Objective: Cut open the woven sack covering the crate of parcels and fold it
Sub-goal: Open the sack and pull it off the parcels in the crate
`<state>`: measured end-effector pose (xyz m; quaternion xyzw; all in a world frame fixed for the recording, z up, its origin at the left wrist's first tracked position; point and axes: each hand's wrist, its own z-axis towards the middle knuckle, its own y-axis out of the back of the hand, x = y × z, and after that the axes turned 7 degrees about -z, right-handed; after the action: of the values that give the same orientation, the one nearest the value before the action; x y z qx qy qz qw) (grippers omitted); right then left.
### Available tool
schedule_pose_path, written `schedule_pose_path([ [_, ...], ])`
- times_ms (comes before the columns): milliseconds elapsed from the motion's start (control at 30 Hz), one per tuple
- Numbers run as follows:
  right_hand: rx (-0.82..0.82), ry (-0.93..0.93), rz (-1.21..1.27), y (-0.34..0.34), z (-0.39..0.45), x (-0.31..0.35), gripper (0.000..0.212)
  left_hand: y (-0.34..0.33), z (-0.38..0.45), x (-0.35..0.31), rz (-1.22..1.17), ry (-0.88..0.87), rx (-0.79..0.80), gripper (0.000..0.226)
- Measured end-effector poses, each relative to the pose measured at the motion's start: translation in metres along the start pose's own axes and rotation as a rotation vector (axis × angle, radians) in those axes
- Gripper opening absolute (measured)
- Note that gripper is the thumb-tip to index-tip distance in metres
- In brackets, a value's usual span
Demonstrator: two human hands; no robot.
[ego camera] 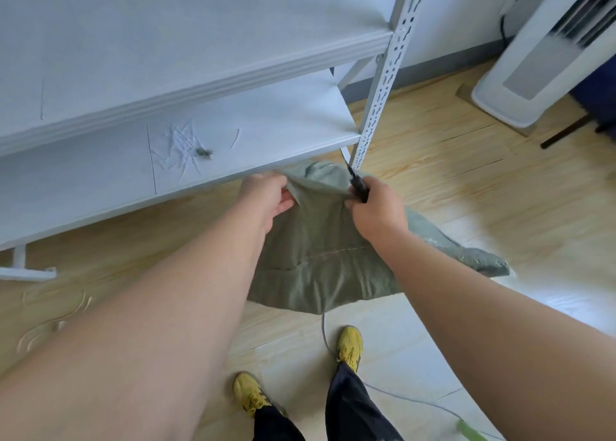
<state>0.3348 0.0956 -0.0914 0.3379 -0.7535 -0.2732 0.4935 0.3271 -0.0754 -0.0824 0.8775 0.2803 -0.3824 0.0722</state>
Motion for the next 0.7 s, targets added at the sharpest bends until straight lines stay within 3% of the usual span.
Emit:
schedule_pose_path([
  [100,0.106,-0.028,0.123,0.004,0.004,-0.004,0.018,0.018,-0.001,0.026,0.181,-0.125,-0.005,0.020],
  [200,0.187,-0.055,0.152,0.000,0.003,-0.002,0.011,0.030,-0.017,0.061,0.549,-0.317,0.025,0.023],
  [400,0.302,0.027,0.064,0.011,0.009,0.024,0.018,0.037,-0.040,0.114,0.989,-0.438,0.204,0.015],
  [567,0.349,0.040,-0.034,0.004,0.005,0.043,0.022,0.006,-0.049,0.121,0.892,-0.553,-0.009,0.051],
  [633,0.347,0.049,-0.071,0.005,0.004,0.045,0.014,-0.009,-0.048,0.120,0.878,-0.511,-0.074,0.048],
  [700,0.343,0.067,-0.105,0.008,0.005,0.049,0.012,-0.016,-0.042,0.113,0.874,-0.475,-0.164,0.031],
])
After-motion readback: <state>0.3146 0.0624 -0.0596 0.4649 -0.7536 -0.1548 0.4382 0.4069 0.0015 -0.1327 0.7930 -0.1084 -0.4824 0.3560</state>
